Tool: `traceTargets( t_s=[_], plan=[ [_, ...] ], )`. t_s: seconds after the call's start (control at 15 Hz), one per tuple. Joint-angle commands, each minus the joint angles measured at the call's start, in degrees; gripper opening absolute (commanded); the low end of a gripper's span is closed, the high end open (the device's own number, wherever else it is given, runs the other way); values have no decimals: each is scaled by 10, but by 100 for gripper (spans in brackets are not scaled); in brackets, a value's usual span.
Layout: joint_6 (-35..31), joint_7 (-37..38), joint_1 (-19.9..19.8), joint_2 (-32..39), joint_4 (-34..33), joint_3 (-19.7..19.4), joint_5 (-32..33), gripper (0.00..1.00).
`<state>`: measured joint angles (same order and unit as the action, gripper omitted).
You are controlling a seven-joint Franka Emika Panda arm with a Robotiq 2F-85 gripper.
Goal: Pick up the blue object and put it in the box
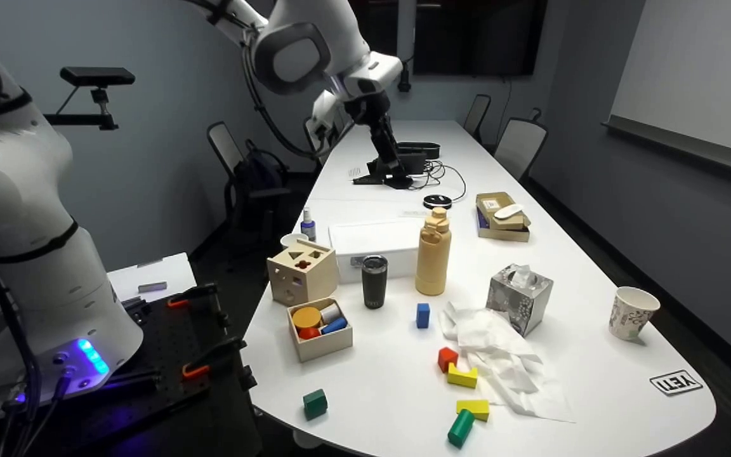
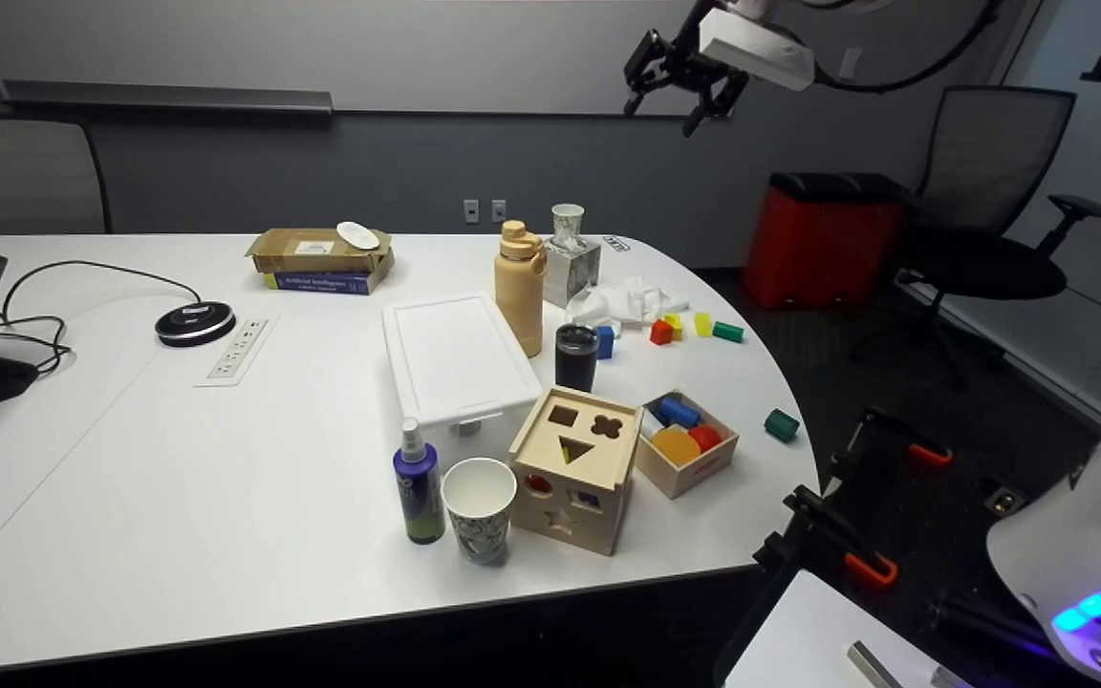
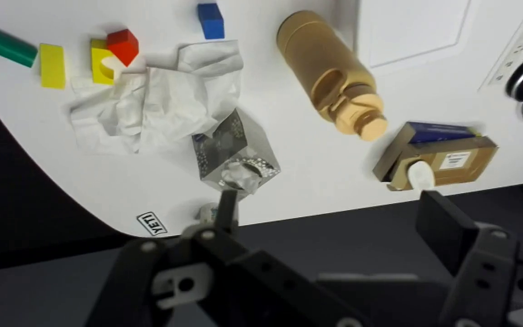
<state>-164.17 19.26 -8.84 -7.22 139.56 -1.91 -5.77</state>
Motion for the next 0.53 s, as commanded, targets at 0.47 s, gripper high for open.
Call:
traceTargets(
  t_s=[0.47],
  plan=[
    [6, 226, 43, 393, -274, -114, 200, 100]
  ],
)
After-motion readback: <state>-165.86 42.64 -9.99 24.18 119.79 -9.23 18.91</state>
